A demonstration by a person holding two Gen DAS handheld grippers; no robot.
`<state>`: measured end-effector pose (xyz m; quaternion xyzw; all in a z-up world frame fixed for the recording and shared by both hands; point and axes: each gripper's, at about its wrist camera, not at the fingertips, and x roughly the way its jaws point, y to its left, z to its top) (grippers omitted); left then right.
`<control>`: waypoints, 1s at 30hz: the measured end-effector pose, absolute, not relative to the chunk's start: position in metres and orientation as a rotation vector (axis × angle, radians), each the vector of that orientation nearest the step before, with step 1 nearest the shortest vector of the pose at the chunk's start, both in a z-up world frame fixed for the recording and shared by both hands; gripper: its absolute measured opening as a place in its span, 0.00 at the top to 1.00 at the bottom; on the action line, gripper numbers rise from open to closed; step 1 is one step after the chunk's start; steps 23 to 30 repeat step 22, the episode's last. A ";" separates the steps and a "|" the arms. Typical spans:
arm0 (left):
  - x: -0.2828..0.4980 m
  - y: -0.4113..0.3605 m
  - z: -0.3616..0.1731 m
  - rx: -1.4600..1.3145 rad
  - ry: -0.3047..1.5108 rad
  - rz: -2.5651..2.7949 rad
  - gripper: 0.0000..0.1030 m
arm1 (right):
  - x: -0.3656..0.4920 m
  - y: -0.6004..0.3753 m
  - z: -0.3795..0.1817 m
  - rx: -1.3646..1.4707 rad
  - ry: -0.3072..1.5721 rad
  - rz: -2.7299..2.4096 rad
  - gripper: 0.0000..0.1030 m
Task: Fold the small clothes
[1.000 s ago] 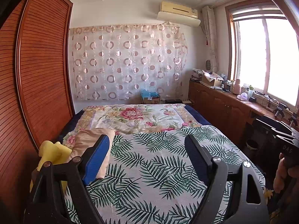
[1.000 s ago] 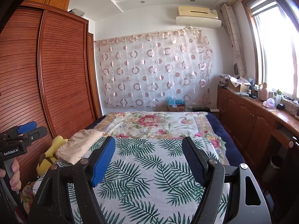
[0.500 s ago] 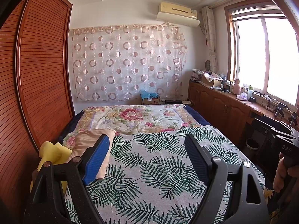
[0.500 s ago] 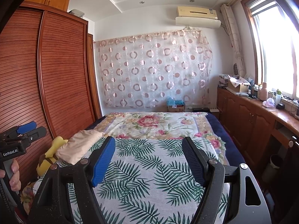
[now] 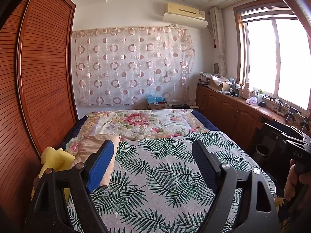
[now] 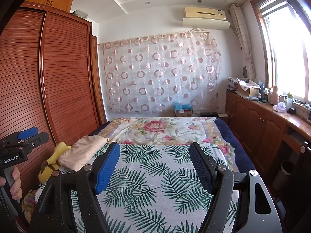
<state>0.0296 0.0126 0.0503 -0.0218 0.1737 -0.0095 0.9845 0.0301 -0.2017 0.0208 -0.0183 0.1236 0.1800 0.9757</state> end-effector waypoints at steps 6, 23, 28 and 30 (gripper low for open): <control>0.029 0.013 0.050 -0.043 0.349 -0.018 0.19 | 0.030 -0.202 0.021 -0.036 0.249 0.362 0.27; 0.029 0.012 0.048 -0.042 0.349 -0.019 0.19 | 0.031 -0.202 0.021 -0.034 0.250 0.362 0.27; 0.029 0.012 0.048 -0.042 0.349 -0.019 0.19 | 0.031 -0.202 0.021 -0.034 0.250 0.362 0.27; 0.029 0.012 0.048 -0.042 0.349 -0.019 0.19 | 0.031 -0.202 0.021 -0.034 0.250 0.362 0.27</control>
